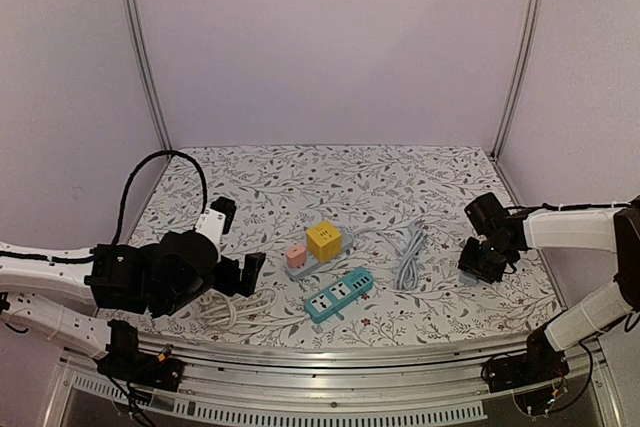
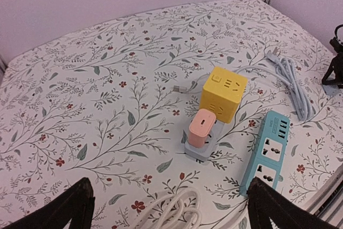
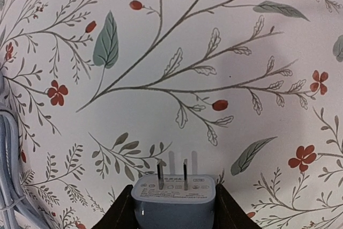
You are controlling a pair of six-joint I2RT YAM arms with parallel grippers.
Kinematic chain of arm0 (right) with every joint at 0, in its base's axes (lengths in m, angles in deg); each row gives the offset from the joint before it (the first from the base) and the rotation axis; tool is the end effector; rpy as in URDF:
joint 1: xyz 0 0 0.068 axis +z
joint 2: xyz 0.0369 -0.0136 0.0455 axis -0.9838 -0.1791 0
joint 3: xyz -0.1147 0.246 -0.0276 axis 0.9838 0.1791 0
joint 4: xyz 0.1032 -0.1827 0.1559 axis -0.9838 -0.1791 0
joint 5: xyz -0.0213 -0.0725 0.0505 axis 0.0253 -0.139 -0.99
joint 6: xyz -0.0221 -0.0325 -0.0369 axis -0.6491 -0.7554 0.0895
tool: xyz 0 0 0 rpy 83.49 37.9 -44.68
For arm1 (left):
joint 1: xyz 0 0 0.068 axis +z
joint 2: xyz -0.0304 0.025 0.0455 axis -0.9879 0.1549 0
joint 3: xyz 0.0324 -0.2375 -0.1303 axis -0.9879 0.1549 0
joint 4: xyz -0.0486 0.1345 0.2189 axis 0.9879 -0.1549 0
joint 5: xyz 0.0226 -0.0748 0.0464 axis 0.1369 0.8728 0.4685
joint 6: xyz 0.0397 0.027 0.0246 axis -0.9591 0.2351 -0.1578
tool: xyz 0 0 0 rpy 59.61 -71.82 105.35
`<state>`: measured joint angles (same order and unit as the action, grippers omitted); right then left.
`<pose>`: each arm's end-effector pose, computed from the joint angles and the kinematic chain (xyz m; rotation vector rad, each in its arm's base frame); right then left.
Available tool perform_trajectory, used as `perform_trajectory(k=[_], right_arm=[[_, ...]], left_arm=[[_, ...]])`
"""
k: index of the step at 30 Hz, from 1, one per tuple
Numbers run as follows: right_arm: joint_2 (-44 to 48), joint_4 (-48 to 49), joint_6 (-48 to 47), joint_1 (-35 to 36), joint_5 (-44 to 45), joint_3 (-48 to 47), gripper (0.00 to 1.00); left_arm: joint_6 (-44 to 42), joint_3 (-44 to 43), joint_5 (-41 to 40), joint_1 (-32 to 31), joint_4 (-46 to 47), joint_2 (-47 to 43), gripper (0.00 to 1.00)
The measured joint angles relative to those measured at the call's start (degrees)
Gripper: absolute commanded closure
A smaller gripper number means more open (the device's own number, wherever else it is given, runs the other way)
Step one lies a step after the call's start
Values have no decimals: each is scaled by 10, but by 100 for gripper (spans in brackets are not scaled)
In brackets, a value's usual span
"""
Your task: Insert the plug
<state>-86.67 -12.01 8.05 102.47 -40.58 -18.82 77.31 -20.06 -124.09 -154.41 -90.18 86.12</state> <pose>0.2149 0.0834 0.1457 0.7788 2.6710 0.0831 0.0823 -0.1876 0.2463 0.3457 2.0109 -0.2697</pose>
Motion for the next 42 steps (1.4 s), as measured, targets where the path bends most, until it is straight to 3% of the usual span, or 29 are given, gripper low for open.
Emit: perform_trajectory(k=[4,18,29,35,42], right_arm=[[-5,0,3,0,-1,-5,63],[-41,33,52,0,-78,-36,39],[-64,46,-52,0,-81,-55,40],[-19,60,-124,2,-109,-35,34],[-3,64,-159,29,-72,-40,34]], left_arm=[[0,1,0,0,0,-1,0],[-1,3,0,0,0,-4,1],[-1,4,4,0,0,-8,1],[-2,4,5,0,0,-8,1],[-2,4,9,0,0,-10,1]])
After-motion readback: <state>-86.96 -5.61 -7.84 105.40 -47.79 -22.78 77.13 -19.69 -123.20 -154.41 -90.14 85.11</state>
